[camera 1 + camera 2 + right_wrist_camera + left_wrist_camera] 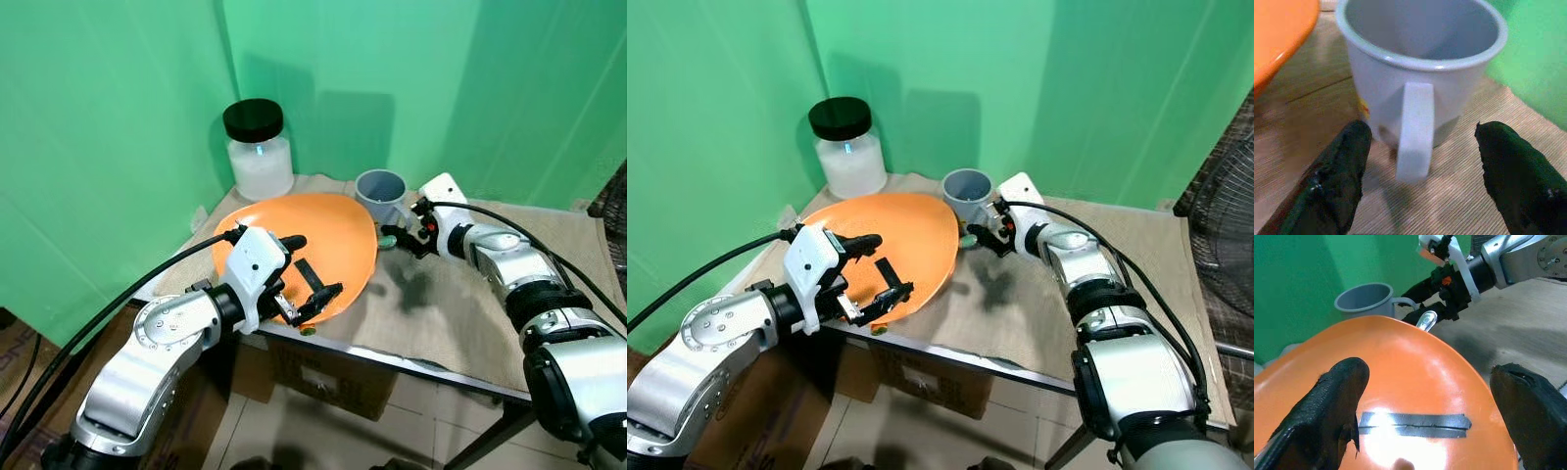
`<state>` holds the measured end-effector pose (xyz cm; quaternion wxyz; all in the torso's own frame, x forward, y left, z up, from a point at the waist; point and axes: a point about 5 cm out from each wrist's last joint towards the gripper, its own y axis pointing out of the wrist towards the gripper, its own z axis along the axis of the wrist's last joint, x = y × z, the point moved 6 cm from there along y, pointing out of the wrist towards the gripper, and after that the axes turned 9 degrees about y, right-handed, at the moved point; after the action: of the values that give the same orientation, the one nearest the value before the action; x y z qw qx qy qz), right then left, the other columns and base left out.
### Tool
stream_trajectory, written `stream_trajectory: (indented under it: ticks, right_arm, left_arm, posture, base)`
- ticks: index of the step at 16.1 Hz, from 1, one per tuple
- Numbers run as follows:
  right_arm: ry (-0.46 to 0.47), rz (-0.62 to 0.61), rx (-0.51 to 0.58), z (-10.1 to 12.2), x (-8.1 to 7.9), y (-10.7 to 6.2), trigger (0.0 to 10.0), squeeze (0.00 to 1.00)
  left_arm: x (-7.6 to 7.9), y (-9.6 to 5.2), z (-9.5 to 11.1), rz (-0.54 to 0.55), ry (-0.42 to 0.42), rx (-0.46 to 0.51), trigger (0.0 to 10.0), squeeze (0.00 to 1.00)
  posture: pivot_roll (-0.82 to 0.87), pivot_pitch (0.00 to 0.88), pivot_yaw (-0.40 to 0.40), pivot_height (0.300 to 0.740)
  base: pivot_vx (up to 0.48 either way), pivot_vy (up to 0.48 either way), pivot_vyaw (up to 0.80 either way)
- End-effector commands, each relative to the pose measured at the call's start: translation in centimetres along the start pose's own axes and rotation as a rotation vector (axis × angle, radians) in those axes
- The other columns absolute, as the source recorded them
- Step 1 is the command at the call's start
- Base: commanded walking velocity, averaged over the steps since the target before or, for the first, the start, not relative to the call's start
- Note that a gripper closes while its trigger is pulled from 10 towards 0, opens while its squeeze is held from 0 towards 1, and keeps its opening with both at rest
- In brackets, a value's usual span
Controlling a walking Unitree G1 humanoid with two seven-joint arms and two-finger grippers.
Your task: Setting the table
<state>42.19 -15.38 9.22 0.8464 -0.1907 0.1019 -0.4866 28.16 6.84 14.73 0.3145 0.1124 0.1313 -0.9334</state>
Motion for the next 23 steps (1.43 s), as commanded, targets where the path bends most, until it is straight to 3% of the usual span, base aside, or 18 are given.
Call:
stream_trajectory:
  ticks: [1,14,23]
  right_arm:
    - [0.01,-0.011,0.029,1.1,0.1,0.1,0.0,0.0]
    - [0.073,-0.143,0.041,1.0,0.8,0.7,0.0,0.0]
    - [0.075,-0.121,0.079,1.6,0.5,0.7,0.0,0.0]
  left_arm:
    - [0.5,0.0,0.2,-0.025,0.006,0.001,10.0,0.0]
    - [0.1,-0.3,0.3,-0.001,0.012,-0.006,10.0,0.0]
    - [-0.8,-0.4,0.5,0.022,0.032,-0.002,10.0,0.0]
  posture:
    - [-0.04,0.0,0.055,0.74]
    - [0.0,0.0,0.031,0.74]
    - [0.01,0.0,0.029,0.74]
  base:
    - [0.0,0.0,0.0]
    - [0.0,0.0,0.0]
    - [0.0,0.0,0.0]
